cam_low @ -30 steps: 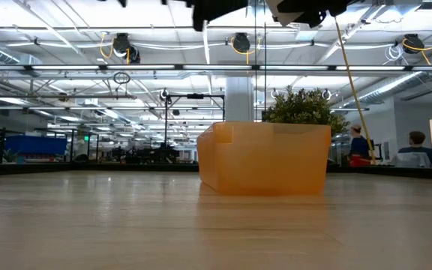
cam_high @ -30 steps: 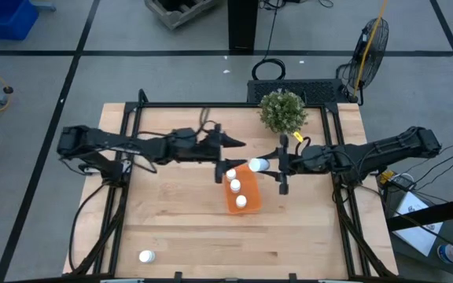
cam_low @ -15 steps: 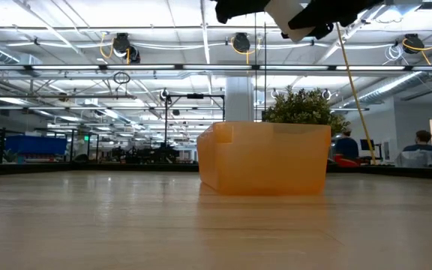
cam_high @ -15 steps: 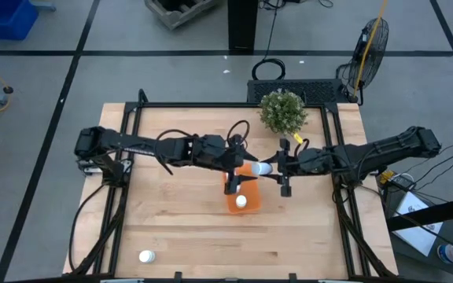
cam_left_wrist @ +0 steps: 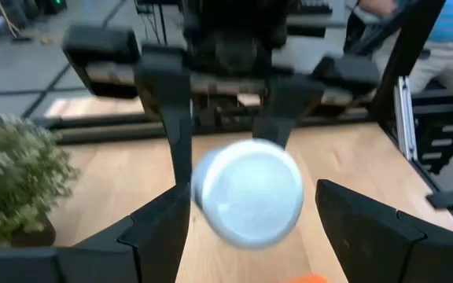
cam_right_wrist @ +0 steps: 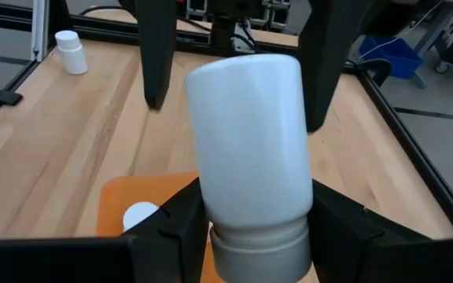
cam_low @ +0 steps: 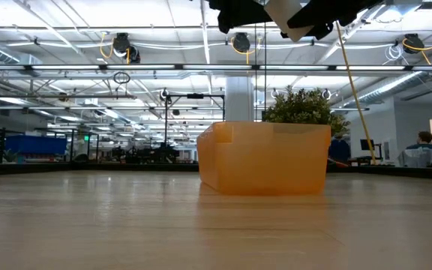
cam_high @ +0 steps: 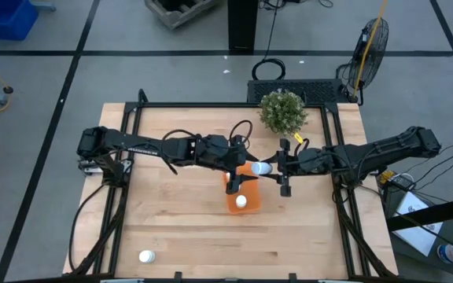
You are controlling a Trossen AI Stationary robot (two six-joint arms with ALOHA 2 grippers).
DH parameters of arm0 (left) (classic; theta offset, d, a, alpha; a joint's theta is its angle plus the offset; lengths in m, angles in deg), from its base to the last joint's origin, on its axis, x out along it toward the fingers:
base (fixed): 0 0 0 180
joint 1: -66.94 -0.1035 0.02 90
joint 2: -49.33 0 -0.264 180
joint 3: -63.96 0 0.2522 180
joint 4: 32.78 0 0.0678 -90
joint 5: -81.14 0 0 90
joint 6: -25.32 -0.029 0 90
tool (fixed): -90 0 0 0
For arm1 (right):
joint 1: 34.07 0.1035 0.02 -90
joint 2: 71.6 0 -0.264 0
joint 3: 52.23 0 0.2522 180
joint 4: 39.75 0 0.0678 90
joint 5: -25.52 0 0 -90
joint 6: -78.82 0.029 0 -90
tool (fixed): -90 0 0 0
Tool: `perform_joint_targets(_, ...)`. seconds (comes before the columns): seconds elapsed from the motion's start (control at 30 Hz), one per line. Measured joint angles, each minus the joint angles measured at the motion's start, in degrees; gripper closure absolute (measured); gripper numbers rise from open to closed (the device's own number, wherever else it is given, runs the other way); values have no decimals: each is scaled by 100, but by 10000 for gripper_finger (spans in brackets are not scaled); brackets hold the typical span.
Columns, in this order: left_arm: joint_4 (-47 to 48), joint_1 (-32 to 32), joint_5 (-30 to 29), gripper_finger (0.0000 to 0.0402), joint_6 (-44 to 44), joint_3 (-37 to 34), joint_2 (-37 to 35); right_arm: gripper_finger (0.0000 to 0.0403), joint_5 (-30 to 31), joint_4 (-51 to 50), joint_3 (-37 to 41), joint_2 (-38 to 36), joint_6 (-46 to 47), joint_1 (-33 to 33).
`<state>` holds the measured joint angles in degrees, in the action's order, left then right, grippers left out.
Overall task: Pick and place pill bottles into a basket
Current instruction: Put the white pill bottle into the orange container
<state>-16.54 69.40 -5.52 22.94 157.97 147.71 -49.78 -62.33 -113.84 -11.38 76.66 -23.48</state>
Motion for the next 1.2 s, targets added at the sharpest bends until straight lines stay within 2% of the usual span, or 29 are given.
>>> perform_joint_targets(0.23, -467, -24, 18, 124, 53, -4, 242, 246, 0, 2, -4, 2, 44, 0)
perform_joint_targets(0.6, -566, -55, 108, 126, 59, -4, 270, 246, 0, -3, -7, 5, 55, 0)
perform_joint_targets(0.7, -523, -61, 204, 151, 101, -4, 270, 246, -3, 24, -7, 69, 52, 4)
perform_joint_targets(0.83, -447, -61, 220, 226, -43, -4, 270, 247, 23, 75, -7, 209, 128, 2)
perform_joint_targets(1.2, -373, -161, 52, 229, -331, -10, 199, 245, 76, 180, -8, 289, 360, -2)
